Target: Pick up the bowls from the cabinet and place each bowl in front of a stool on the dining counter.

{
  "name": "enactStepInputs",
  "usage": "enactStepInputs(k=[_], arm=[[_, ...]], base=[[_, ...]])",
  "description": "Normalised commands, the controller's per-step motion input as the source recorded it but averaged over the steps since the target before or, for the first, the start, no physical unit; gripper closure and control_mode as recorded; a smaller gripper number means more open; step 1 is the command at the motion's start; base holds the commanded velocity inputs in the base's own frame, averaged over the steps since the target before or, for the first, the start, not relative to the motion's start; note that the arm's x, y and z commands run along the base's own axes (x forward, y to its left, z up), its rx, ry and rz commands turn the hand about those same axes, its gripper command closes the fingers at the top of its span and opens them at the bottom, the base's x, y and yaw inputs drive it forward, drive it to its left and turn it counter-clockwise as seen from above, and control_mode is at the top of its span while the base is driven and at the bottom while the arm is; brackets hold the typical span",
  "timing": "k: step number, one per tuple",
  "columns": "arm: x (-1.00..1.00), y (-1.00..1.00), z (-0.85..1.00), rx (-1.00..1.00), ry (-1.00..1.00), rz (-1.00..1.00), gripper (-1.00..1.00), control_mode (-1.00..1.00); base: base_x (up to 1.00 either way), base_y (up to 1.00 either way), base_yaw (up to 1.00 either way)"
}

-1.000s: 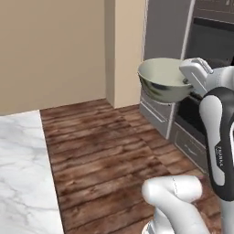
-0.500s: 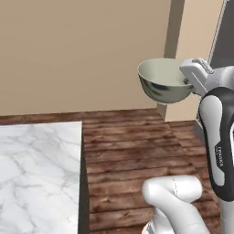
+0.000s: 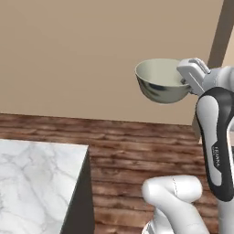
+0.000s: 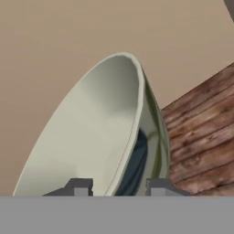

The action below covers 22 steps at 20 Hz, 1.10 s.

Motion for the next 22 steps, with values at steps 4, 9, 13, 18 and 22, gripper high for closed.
enactStepInputs(k=[4,9,13,18,22], arm=[[0.0,0.0,0.0,0.0,0.0,0.0,1.0,1.0],[0.0,0.0,0.0,0.0,0.0,0.0,1.0,1.0],[0.0,0.0,0.0,0.0,0.0,0.0,1.0,1.0],[0.0,0.0,0.0,0.0,0.0,0.0,1.0,1.0],[0.0,0.0,0.0,0.0,0.0,0.0,1.0,1.0]], base=[[1.0,-1.0,0.25],[1.0,-0.79,0.24],[1.0,-0.14,0.31],[1.0,0.0,0.38],[1.0,-0.01,0.54]])
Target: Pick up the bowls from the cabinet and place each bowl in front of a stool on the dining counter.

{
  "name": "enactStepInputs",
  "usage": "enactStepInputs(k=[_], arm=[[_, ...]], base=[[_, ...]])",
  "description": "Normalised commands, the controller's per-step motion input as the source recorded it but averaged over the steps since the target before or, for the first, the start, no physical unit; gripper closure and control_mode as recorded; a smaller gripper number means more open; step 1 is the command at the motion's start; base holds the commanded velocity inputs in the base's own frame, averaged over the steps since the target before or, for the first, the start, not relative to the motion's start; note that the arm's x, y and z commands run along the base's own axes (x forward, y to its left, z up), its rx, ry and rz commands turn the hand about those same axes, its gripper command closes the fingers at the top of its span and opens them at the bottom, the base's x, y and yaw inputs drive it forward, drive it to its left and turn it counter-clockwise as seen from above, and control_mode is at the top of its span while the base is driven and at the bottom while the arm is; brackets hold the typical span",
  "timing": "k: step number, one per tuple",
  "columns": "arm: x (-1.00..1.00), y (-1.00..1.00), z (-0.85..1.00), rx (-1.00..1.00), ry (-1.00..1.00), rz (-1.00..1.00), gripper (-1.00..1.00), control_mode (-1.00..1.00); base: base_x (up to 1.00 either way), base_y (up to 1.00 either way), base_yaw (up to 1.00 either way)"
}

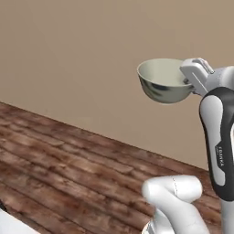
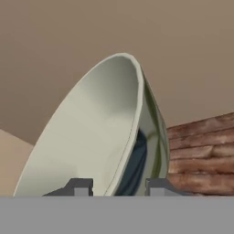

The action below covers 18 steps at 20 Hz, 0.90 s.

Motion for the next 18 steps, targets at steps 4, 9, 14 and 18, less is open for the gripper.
enactStepInputs(k=[4,9,14,18], arm=[[0.0,0.0,0.0,0.0,0.0,0.0,1.0,1.0],[0.0,0.0,0.0,0.0,0.0,0.0,1.0,1.0],[0.0,0.0,0.0,0.0,0.0,0.0,1.0,1.0],[0.0,0.0,0.0,0.0,0.0,0.0,1.0,1.0]], base=[[1.0,-0.04,0.64],[1.0,-0.07,0.74],[1.0,-0.08,0.76],[1.0,-0.09,0.76]])
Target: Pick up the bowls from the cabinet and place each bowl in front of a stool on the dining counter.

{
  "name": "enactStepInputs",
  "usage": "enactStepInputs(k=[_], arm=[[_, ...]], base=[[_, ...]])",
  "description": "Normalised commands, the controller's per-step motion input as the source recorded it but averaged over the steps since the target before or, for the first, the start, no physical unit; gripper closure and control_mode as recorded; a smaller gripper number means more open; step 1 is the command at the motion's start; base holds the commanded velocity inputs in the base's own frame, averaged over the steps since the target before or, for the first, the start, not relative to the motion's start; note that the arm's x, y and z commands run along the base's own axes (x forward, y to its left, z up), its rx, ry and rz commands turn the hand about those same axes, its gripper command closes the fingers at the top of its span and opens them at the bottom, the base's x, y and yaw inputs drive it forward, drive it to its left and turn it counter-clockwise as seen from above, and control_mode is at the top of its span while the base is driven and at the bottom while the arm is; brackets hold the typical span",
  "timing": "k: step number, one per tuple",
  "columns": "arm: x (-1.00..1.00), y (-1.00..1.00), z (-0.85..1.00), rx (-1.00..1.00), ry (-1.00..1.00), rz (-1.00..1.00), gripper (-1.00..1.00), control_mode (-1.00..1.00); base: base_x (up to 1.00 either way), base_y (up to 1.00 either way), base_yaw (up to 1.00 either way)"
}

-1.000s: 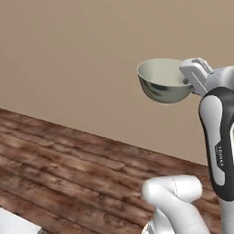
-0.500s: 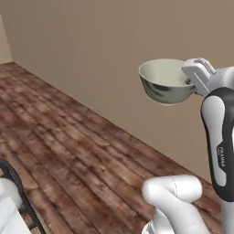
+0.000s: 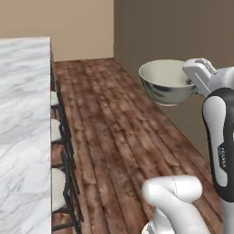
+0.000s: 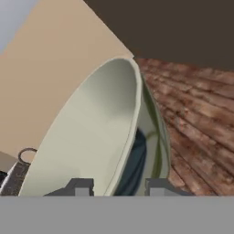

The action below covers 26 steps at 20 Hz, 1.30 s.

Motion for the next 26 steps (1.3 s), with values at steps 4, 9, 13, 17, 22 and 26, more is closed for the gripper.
enactStepInputs(k=[4,9,13,17,22,26], arm=[[0.0,0.0,0.0,0.0,0.0,0.0,1.0,1.0],[0.0,0.0,0.0,0.0,0.0,0.0,1.0,1.0],[0.0,0.0,0.0,0.0,0.0,0.0,1.0,1.0],[0.0,0.0,0.0,0.0,0.0,0.0,1.0,1.0],[0.0,0.0,0.0,0.0,0.0,0.0,1.0,1.0],[0.0,0.0,0.0,0.0,0.0,0.0,1.0,1.0]], base=[[1.0,-0.09,0.76],[1.0,-0.1,0.76],[1.0,-0.11,0.76],[1.0,-0.16,0.75],[1.0,-0.19,0.75],[1.0,-0.28,0.73]])
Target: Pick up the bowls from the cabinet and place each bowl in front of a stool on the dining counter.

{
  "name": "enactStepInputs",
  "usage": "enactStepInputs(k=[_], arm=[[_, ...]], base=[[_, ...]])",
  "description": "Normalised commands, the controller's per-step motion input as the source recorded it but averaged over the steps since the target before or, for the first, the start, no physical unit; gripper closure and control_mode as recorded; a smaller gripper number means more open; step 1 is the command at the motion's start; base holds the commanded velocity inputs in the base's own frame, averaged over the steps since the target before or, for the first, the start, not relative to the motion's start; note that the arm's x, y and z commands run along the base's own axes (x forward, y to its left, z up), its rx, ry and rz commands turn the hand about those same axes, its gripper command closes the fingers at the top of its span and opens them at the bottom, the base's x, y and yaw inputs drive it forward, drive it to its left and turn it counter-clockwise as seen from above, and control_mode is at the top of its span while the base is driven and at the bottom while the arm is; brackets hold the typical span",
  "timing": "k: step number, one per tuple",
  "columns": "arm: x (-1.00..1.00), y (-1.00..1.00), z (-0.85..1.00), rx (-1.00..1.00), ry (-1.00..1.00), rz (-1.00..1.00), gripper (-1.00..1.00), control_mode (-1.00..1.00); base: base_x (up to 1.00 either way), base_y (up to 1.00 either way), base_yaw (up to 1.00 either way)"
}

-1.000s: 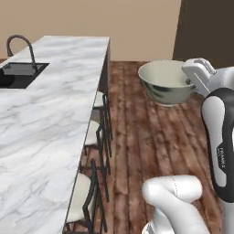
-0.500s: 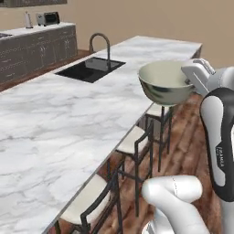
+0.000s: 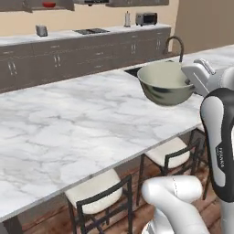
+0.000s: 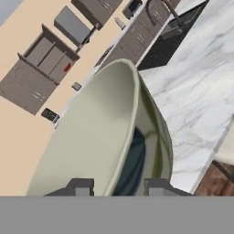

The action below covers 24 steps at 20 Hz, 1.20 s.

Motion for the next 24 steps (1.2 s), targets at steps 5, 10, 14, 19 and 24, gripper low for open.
enactStepInputs(k=[5,10,14,19,24], arm=[[0.0,0.0,0.0,0.0,0.0,0.0,1.0,1.0],[0.0,0.0,0.0,0.0,0.0,0.0,1.0,1.0],[0.0,0.0,0.0,0.0,0.0,0.0,1.0,1.0],[0.0,0.0,0.0,0.0,0.0,0.0,1.0,1.0],[0.0,0.0,0.0,0.0,0.0,0.0,1.0,1.0]], base=[[0.81,-0.6,0.64],[0.24,-0.9,0.54],[0.01,-0.91,0.48],[0.04,-0.74,0.37],[0.35,-0.08,0.11]])
